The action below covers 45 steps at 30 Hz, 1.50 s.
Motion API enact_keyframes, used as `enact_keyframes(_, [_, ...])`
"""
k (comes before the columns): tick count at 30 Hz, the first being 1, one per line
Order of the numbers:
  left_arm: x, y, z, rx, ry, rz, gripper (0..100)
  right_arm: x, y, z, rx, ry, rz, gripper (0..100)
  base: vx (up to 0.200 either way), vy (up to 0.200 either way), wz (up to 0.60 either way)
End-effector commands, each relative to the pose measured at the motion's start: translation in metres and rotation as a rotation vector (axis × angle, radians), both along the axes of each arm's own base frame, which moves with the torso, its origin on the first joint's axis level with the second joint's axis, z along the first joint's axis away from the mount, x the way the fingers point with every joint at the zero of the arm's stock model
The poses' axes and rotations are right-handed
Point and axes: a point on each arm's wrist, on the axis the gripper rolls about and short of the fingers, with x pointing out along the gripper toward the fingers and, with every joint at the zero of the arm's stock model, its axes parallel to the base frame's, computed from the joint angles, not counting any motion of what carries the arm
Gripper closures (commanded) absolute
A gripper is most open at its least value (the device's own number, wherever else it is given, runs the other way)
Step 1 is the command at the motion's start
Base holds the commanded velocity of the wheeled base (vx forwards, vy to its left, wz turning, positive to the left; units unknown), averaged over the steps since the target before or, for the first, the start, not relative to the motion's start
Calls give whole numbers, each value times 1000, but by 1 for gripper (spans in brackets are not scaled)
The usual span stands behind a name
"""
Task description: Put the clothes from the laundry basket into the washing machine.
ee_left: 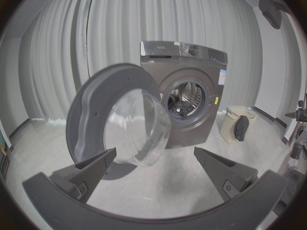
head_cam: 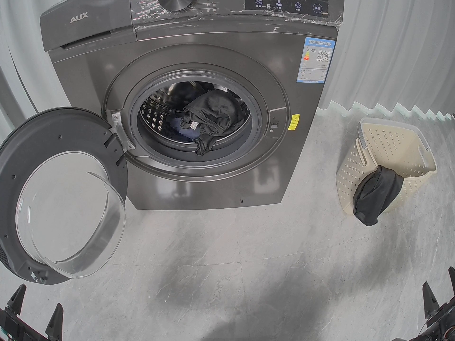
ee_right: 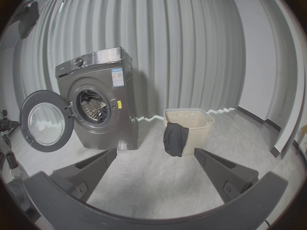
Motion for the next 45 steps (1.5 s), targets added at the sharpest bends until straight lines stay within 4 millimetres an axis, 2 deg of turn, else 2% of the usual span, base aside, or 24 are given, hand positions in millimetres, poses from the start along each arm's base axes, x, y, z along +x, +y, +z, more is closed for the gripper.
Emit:
enact_keyframes(1, [0,0,-4,-5,-12,-17,0,0,0,-6,-14,16,15,0,0,0,0])
enact_keyframes(3, [0,0,-4,-8,-14,-13,0,0,0,-6,-18,16,16,0,0,0,0])
enact_keyframes(30, [0,0,-4,-19,-15,-14,0,0,0,-6,-17,16,16,0,0,-200,0])
enact_keyframes(42, [0,0,-4,-19,-15,-14,0,0,0,-6,-17,16,16,0,0,0,0])
enact_keyframes(45, [0,0,-4,-19,-15,-14,0,0,0,-6,-17,16,16,0,0,-200,0])
